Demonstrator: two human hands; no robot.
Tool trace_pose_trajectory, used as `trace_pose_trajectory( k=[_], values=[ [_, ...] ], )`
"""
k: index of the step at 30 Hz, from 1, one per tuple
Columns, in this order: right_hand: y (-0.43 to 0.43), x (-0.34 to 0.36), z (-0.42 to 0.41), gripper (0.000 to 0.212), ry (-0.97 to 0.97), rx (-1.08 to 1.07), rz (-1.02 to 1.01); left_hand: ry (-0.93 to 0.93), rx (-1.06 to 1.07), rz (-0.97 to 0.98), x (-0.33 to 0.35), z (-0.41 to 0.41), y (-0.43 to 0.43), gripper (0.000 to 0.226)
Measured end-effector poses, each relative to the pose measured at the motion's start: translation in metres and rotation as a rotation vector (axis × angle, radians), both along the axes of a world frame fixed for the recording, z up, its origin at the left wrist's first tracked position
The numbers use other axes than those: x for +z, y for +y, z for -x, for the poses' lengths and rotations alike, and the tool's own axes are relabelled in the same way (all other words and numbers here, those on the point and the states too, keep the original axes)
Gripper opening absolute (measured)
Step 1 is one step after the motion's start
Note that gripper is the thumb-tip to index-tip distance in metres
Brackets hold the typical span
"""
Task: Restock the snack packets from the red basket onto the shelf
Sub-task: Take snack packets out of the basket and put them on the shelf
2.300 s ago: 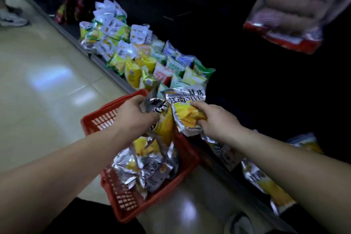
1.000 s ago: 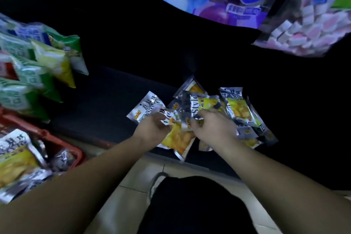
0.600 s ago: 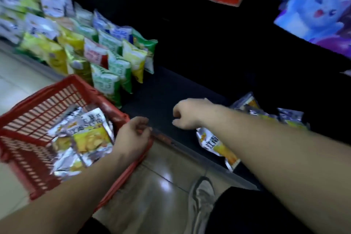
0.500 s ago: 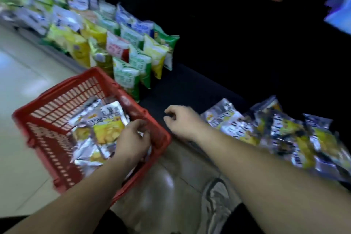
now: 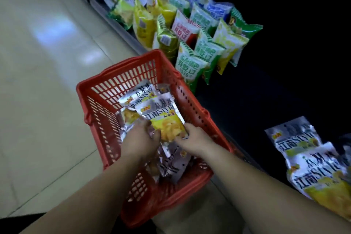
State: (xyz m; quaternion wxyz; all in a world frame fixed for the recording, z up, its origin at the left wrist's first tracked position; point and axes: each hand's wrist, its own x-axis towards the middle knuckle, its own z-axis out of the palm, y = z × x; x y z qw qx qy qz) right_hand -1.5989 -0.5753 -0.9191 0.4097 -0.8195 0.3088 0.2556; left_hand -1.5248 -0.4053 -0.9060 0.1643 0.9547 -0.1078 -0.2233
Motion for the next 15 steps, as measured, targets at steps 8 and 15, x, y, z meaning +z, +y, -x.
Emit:
trace_pose_trajectory(
  k=[8, 15],
  values=[
    [0.004, -0.046, -0.02, 0.099, -0.034, -0.226, -0.277, 0.514, 0.655, 0.557, -0.049, -0.011, 0.016, 0.099],
    [0.004, -0.043, -0.015, 0.068, -0.014, -0.213, -0.431, 0.494, 0.621, 0.59, -0.044, -0.017, 0.008, 0.048]
  ],
)
